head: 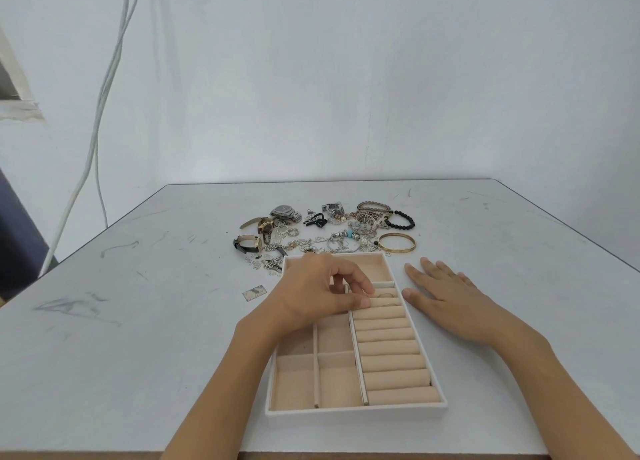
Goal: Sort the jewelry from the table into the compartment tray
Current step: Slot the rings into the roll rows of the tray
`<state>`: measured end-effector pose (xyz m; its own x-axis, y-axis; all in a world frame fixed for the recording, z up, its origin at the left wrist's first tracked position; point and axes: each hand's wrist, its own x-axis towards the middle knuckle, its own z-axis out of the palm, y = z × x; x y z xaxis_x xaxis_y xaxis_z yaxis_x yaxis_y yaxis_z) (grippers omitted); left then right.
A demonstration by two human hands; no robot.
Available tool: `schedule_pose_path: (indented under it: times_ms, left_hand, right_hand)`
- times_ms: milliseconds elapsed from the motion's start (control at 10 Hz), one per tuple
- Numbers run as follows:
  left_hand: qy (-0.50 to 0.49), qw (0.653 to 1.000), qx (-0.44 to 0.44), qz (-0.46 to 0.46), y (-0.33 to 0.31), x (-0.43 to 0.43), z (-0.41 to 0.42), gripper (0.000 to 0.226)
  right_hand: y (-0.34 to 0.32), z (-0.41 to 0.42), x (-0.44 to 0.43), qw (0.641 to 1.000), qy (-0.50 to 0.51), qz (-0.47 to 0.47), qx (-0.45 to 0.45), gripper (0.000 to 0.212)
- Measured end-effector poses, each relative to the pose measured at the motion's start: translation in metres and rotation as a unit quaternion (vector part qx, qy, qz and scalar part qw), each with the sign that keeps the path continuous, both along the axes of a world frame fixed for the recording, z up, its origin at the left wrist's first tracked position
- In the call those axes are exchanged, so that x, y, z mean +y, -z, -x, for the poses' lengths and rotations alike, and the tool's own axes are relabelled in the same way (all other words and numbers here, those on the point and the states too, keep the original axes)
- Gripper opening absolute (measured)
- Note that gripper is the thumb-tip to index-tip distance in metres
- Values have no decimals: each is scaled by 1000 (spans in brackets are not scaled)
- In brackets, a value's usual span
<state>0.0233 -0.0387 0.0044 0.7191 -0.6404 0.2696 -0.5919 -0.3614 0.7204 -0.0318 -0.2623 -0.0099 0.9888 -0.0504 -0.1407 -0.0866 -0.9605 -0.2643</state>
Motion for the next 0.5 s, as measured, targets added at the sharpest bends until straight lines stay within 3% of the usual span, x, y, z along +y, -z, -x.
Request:
schedule_pose_path:
  times_ms: [500]
  left_hand:
    - [-35,999,-18,26,1,5,-6,7]
  right_hand:
    - [-2,0,0,1000,-5,12,2,59]
